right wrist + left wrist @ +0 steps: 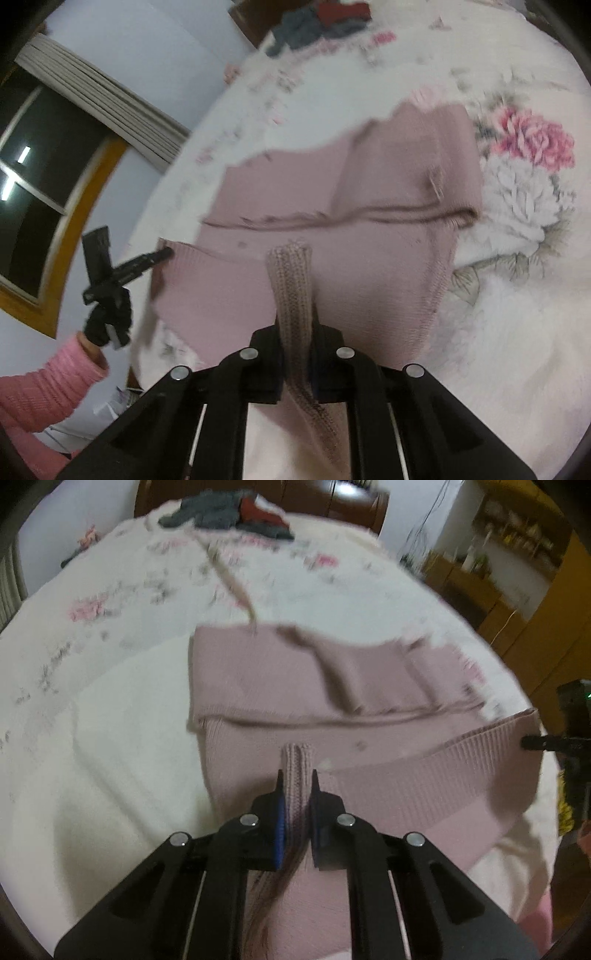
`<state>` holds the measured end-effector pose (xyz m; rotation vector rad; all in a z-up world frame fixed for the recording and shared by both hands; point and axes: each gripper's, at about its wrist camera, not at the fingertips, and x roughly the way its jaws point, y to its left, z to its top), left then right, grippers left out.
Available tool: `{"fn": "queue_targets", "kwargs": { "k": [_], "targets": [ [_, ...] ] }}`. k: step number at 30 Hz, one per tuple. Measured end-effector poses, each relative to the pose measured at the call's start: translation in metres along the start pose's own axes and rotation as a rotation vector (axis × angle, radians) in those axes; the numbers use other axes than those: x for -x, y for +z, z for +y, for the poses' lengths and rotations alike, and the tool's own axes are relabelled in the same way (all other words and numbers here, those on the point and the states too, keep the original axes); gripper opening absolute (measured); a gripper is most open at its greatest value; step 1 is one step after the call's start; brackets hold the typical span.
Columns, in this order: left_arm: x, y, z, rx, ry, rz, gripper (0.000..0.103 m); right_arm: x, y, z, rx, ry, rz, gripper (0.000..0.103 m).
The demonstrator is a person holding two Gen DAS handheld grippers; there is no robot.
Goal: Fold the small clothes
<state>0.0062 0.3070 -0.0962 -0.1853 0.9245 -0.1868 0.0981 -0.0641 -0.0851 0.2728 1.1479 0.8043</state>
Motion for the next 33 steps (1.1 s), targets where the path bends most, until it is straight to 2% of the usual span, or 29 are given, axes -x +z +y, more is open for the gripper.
{"fn": "queue_targets", "kwargs": {
  "k": [5,9,14,18,21,26,33],
  "targets": [
    [0.027,0.011,-0.003,0.021,-0.013,-0.08,0.008,0.025,0.004,0.008,0.002,0.028,-0.066,0.01],
    [0.034,0.034,-0.002,0.038,-0.024,-0.128,0.008,0.035,0.023,0.011,-0.003,0.028,-0.107,0.01],
    [0.029,0.082,-0.001,0.041,-0.013,-0.192,0.008,0.042,0.066,0.005,-0.021,-0.019,-0.165,0.01],
    [0.005,0.127,0.002,0.038,0.024,-0.215,0.008,0.036,0.108,-0.005,-0.032,-0.087,-0.192,0.01],
    [-0.019,0.153,0.011,0.057,0.054,-0.209,0.008,0.022,0.145,-0.016,-0.048,-0.15,-0.205,0.01],
    [-0.062,0.177,0.033,0.088,0.112,-0.161,0.008,-0.009,0.181,-0.038,-0.098,-0.21,-0.191,0.01],
    [-0.124,0.164,0.061,0.123,0.17,-0.046,0.008,-0.065,0.197,-0.076,-0.171,-0.264,-0.124,0.01]
  ]
}}
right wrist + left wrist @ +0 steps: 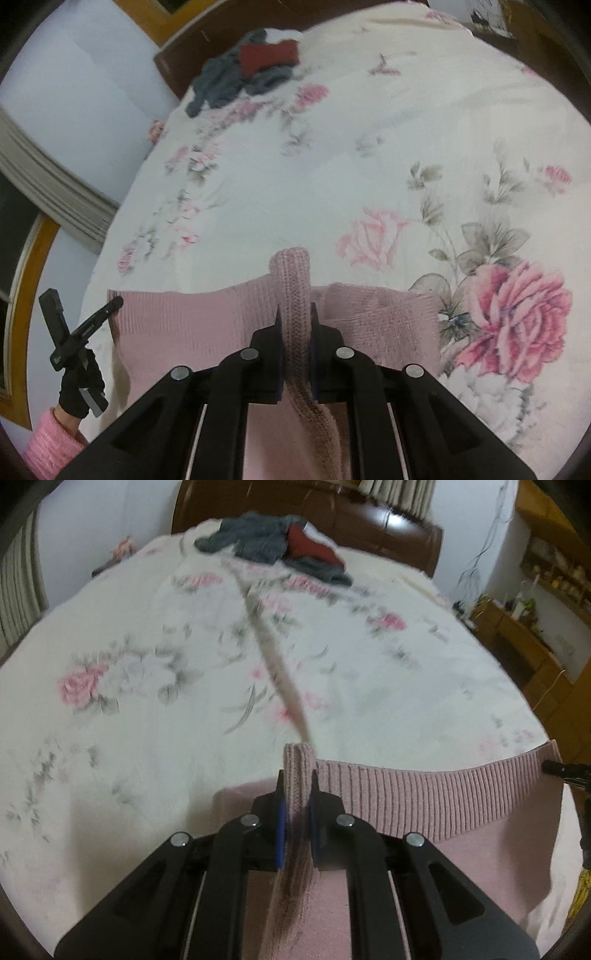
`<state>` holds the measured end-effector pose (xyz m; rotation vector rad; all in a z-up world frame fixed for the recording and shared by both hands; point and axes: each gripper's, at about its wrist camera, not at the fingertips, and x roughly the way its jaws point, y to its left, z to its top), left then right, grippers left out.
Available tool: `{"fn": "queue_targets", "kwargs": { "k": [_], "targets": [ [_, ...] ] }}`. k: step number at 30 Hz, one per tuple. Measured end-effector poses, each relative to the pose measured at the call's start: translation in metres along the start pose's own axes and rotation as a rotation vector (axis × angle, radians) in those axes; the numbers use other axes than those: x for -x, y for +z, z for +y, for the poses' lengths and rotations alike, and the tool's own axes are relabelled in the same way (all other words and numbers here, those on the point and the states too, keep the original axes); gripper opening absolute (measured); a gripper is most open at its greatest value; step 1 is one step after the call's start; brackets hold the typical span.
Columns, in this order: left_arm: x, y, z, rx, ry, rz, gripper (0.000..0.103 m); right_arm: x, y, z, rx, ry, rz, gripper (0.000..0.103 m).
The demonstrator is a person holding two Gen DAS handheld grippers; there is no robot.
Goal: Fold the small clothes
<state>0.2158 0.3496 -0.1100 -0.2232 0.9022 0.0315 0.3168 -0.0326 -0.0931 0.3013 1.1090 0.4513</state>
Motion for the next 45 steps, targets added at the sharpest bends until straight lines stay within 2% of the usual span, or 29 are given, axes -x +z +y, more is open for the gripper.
{"fn": "queue_targets", "kwargs": {
  "k": [4,8,10,12,14,16,17,19,22,24,25,29,30,32,33,34,39,45],
  "targets": [
    [-0.024,-0.007,0.008,0.018,0.018,0.042,0.009,-0.024,-0.003,-0.01,-0.016,-0.038,0.03,0.01],
    [-0.037,-0.01,0.015,0.044,0.048,0.076,0.017,-0.035,-0.005,-0.022,-0.045,-0.07,0.045,0.011],
    [-0.04,-0.01,0.021,0.062,0.055,0.082,0.018,-0.037,-0.005,-0.026,-0.053,-0.089,0.047,0.021],
    [-0.038,-0.011,0.024,0.078,0.06,0.083,0.029,-0.036,-0.004,-0.027,-0.05,-0.111,0.047,0.028],
    [-0.028,-0.011,0.027,0.09,0.065,0.065,0.034,-0.03,-0.005,-0.025,-0.035,-0.127,0.039,0.029],
    [-0.009,-0.01,0.026,0.088,0.08,0.03,0.035,-0.016,-0.009,-0.024,-0.035,-0.125,0.025,0.041],
    [0.0,-0.01,0.023,0.077,0.08,0.009,0.037,-0.008,-0.012,-0.023,-0.035,-0.113,0.013,0.042],
    [0.023,-0.013,0.013,0.039,0.075,-0.031,0.042,0.01,-0.022,-0.021,-0.04,-0.106,0.001,0.046],
    [0.054,-0.03,-0.009,-0.037,0.012,-0.043,0.051,0.032,-0.049,-0.018,-0.035,-0.057,0.035,0.05],
    [0.068,-0.05,-0.027,-0.102,-0.014,-0.012,0.057,0.043,-0.08,-0.015,-0.014,-0.033,0.08,0.054],
    [0.071,-0.06,-0.034,-0.13,-0.035,0.006,0.057,0.046,-0.093,-0.014,-0.004,-0.032,0.1,0.057],
    [0.071,-0.095,-0.053,-0.18,-0.083,0.083,0.058,0.048,-0.144,-0.017,0.011,-0.065,0.191,0.058],
    [0.069,-0.102,-0.054,-0.179,-0.09,0.098,0.059,0.046,-0.152,-0.018,0.003,-0.058,0.209,0.058],
    [0.061,-0.114,-0.057,-0.175,-0.087,0.133,0.059,0.041,-0.167,-0.021,0.003,-0.063,0.233,0.04],
    [0.056,-0.119,-0.057,-0.167,-0.084,0.153,0.059,0.04,-0.17,-0.021,0.004,-0.056,0.236,0.018],
    [0.054,-0.125,-0.056,-0.161,-0.083,0.165,0.059,0.04,-0.173,-0.022,-0.012,-0.037,0.237,0.012],
    [0.031,-0.14,-0.039,-0.11,-0.052,0.237,0.058,0.038,-0.182,-0.033,-0.038,-0.076,0.234,0.009],
    [0.03,-0.143,-0.036,-0.097,-0.063,0.232,0.058,0.036,-0.183,-0.039,-0.061,-0.049,0.243,0.01]
  ]
}}
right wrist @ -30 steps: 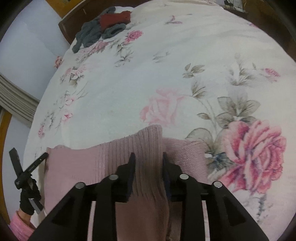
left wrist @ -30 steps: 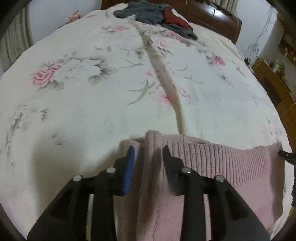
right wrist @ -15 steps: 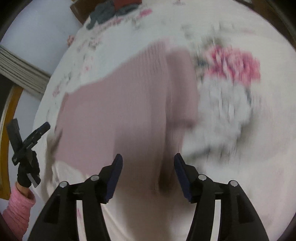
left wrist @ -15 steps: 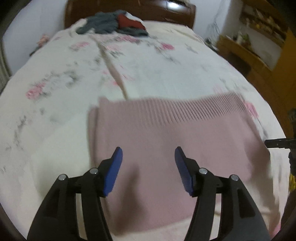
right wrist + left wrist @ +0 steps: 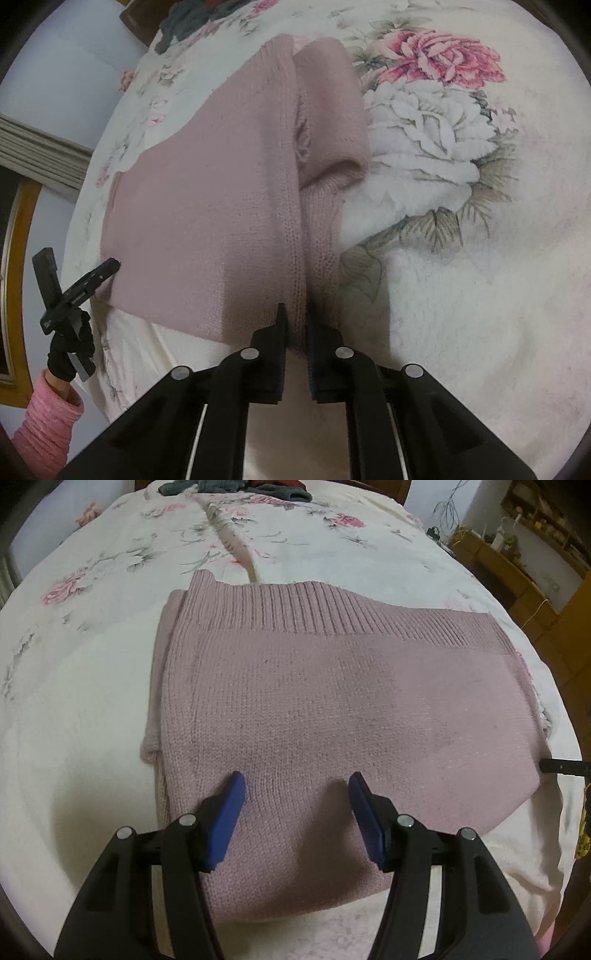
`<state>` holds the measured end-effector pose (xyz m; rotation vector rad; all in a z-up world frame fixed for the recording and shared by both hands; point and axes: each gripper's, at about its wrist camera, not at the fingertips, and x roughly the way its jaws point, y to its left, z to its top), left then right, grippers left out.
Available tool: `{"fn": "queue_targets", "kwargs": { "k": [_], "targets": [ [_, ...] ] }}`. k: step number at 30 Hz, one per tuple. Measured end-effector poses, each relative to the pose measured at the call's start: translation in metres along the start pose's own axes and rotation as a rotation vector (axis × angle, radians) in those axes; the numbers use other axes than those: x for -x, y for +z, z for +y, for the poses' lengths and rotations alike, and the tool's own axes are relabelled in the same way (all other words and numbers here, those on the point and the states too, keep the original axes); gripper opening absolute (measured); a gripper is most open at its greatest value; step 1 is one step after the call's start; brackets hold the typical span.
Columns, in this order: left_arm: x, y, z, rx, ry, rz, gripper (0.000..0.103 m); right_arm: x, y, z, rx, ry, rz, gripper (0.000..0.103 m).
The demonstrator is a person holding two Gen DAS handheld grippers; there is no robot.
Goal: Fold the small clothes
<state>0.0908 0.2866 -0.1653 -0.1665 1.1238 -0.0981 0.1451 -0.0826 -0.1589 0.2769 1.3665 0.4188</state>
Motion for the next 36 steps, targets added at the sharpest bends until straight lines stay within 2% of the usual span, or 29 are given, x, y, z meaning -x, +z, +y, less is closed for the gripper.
{"fn": "queue_targets", "kwargs": {
  "k": [2,3,4,6,8,10,12,18,21,23,25,27,30,36],
  "targets": [
    [0.004,0.004,0.0,0.034,-0.021,-0.001,0.059,0.005,0.004,-0.003,-0.001,0.016,-0.007,0.016],
    [0.008,0.006,0.0,0.043,-0.037,-0.007,0.059,0.008,0.007,-0.001,-0.002,0.025,-0.019,0.025],
    [0.012,0.009,-0.002,0.053,-0.056,-0.02,0.059,0.016,0.011,0.0,-0.002,0.036,-0.05,0.045],
    [0.016,0.015,-0.007,0.056,-0.063,-0.037,0.063,0.028,0.019,0.001,0.004,0.012,-0.102,0.071],
    [0.015,0.023,-0.014,0.058,-0.071,-0.05,0.066,0.035,0.032,-0.002,-0.003,-0.001,-0.137,0.073],
    [0.011,0.031,-0.019,0.066,-0.075,-0.053,0.066,0.035,0.046,-0.01,-0.037,0.036,-0.141,0.081],
    [0.005,0.036,-0.023,0.078,-0.081,-0.052,0.066,0.031,0.056,-0.017,-0.051,0.042,-0.137,0.082],
    [-0.016,0.045,-0.022,0.09,-0.077,-0.027,0.066,-0.002,0.074,-0.034,-0.071,0.101,-0.068,0.084],
    [-0.023,0.047,-0.018,0.091,-0.081,-0.02,0.066,-0.012,0.079,-0.03,-0.047,0.135,-0.075,0.084],
    [-0.025,0.047,-0.018,0.083,-0.085,-0.018,0.067,-0.014,0.082,-0.029,-0.039,0.162,-0.077,0.073],
    [-0.025,0.046,-0.017,0.077,-0.088,-0.018,0.067,-0.021,0.086,-0.024,-0.031,0.178,-0.059,0.042],
    [-0.025,0.045,-0.014,0.084,-0.103,-0.017,0.067,-0.024,0.088,-0.022,-0.033,0.185,-0.062,0.032],
    [-0.025,0.044,-0.009,0.096,-0.124,-0.018,0.067,-0.02,0.087,-0.024,-0.048,0.217,-0.09,0.028],
    [-0.028,0.043,-0.011,0.086,-0.113,-0.022,0.067,-0.024,0.082,-0.034,-0.086,0.226,-0.095,0.027]
  ]
}}
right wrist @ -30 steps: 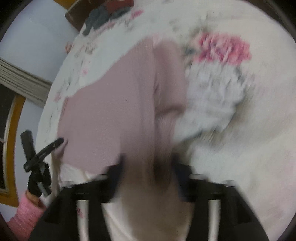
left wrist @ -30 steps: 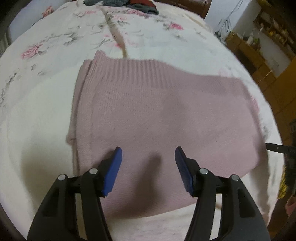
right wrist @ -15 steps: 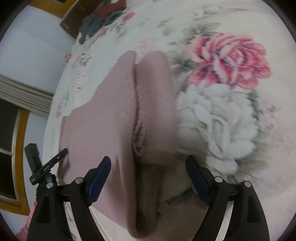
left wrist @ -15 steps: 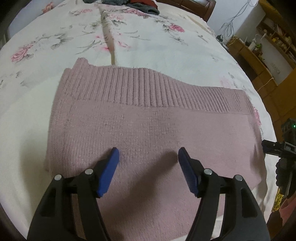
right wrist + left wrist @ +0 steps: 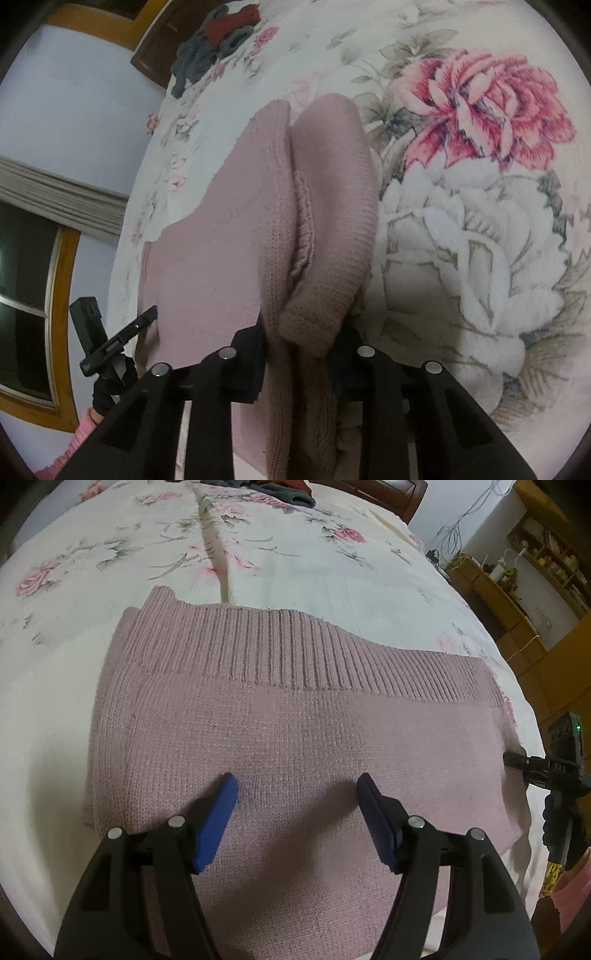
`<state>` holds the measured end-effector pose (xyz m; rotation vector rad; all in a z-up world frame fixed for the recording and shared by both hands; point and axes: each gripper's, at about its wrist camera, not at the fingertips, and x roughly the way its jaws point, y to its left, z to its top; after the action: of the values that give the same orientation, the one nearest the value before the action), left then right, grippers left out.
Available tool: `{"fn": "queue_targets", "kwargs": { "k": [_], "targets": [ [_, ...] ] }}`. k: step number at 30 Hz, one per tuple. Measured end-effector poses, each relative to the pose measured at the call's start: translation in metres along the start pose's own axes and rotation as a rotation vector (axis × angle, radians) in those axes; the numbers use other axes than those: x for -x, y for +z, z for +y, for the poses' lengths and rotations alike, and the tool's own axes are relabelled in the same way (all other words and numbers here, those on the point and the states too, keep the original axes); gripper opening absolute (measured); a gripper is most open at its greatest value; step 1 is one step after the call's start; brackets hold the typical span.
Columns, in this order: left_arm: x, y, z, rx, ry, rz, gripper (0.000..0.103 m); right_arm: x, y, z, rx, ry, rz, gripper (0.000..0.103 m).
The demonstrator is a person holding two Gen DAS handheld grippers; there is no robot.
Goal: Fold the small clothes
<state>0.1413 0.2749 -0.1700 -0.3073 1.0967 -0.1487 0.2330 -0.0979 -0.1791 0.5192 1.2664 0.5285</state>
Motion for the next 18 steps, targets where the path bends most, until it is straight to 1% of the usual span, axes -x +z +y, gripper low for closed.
{"fn": "queue_targets", "kwargs": {
  "k": [6,9,12,15,16,18],
  "targets": [
    [0.001,0.0,0.0,0.0,-0.002,0.004,0.067,-0.002,-0.002,0.001,-0.029,-0.015,-0.006,0.027],
    [0.014,0.0,0.002,0.037,-0.016,0.004,0.067,0.005,0.002,0.017,-0.012,-0.062,-0.014,0.026],
    [0.037,-0.003,0.006,0.056,-0.039,-0.032,0.067,0.015,0.007,0.05,0.043,-0.101,-0.031,0.025],
    [0.056,-0.007,0.013,0.069,-0.054,-0.053,0.067,0.022,0.011,0.098,0.135,-0.117,-0.049,0.025],
    [0.06,-0.008,0.015,0.074,-0.056,-0.056,0.067,0.022,0.011,0.119,0.181,-0.131,-0.051,0.025],
    [0.069,-0.01,0.019,0.079,-0.056,-0.062,0.067,0.016,0.01,0.149,0.246,-0.146,-0.046,0.025]
  ]
}}
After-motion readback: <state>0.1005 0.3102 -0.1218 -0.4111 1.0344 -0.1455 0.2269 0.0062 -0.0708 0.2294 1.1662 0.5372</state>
